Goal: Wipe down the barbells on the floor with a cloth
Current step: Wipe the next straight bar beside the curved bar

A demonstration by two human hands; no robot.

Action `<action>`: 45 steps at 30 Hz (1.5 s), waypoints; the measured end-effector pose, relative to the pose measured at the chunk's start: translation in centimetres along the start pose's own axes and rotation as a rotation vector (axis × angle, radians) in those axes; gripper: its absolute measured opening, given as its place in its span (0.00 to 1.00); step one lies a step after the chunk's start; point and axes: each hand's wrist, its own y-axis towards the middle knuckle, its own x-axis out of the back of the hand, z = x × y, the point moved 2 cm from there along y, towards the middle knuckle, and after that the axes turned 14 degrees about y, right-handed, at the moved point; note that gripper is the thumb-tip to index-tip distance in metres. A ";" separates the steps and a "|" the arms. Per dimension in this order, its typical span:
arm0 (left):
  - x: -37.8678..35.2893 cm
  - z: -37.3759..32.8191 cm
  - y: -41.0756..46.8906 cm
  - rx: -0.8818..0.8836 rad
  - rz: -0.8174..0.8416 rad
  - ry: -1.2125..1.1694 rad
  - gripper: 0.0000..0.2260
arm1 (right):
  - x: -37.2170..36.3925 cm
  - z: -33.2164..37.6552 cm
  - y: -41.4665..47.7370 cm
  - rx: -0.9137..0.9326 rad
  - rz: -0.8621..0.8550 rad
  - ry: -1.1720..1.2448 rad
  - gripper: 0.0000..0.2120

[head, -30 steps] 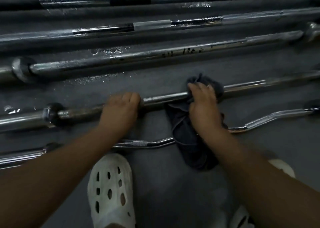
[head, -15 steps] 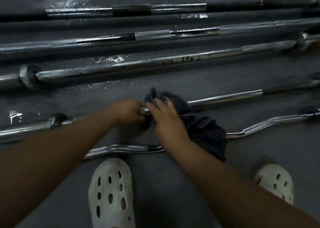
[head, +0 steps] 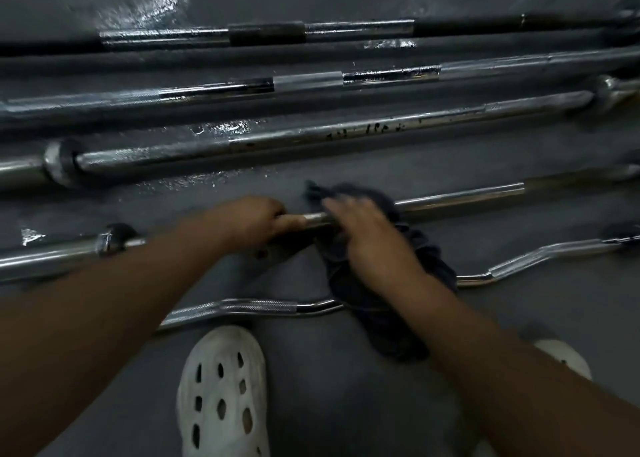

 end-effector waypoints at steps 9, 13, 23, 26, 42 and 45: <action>-0.4 1.3 0.5 -0.015 0.121 -0.038 0.18 | -2.7 3.3 0.1 0.052 0.058 -0.078 0.31; -1.2 1.4 -0.7 0.052 -0.271 0.254 0.18 | 2.3 -3.8 0.0 -0.108 -0.137 -0.111 0.32; -0.2 0.8 -0.4 0.040 -0.125 0.139 0.24 | 1.0 -0.1 -0.1 0.053 0.079 -0.176 0.30; -4.2 -1.2 -3.9 0.059 -0.585 0.290 0.18 | 2.4 -3.9 -2.0 -0.248 -0.190 -0.224 0.30; -0.6 0.6 -0.6 0.027 0.116 -0.098 0.11 | -3.5 4.2 -1.7 -0.057 -0.036 -0.167 0.30; 0.6 0.7 -0.6 0.071 0.094 -0.032 0.10 | -2.4 3.7 -1.3 0.124 0.018 -0.122 0.33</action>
